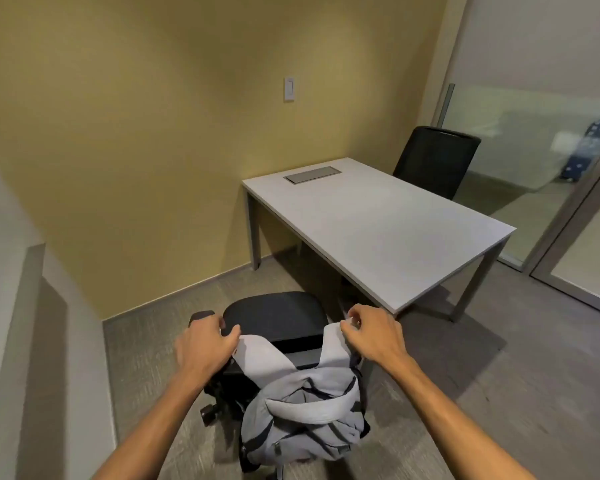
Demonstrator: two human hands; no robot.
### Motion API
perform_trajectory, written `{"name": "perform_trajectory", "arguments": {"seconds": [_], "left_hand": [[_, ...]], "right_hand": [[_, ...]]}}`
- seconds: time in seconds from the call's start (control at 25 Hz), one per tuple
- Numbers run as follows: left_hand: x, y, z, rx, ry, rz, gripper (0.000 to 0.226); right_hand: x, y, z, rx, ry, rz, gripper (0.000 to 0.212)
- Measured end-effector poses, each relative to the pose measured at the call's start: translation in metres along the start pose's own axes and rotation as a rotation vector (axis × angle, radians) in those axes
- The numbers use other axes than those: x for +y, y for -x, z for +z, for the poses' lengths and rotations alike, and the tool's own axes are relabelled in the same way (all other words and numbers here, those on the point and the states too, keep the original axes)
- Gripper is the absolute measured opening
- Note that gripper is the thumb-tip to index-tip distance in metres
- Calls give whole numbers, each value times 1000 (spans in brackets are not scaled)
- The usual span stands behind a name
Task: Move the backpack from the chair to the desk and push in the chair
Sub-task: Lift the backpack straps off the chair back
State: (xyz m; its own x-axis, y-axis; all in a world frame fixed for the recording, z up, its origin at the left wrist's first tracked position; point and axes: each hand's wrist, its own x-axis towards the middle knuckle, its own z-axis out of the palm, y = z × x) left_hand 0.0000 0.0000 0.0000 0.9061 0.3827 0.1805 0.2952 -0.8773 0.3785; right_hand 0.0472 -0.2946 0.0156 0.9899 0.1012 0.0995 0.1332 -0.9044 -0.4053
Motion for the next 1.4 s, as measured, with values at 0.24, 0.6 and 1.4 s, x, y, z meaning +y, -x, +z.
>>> {"name": "perform_trajectory", "arguments": {"seconds": [0.24,0.6,1.4], "left_hand": [[-8,-5,4,-27,-145,6,42],[5,-28,8,-443,-364,-235,72],[-19,-18,2,-156,435,-598,32]], "right_hand": [[-2,3,14,-10,28,82,36],[3,-18,16,-64,87,148,45],[30,-25,32,-37,-342,245,47]]}}
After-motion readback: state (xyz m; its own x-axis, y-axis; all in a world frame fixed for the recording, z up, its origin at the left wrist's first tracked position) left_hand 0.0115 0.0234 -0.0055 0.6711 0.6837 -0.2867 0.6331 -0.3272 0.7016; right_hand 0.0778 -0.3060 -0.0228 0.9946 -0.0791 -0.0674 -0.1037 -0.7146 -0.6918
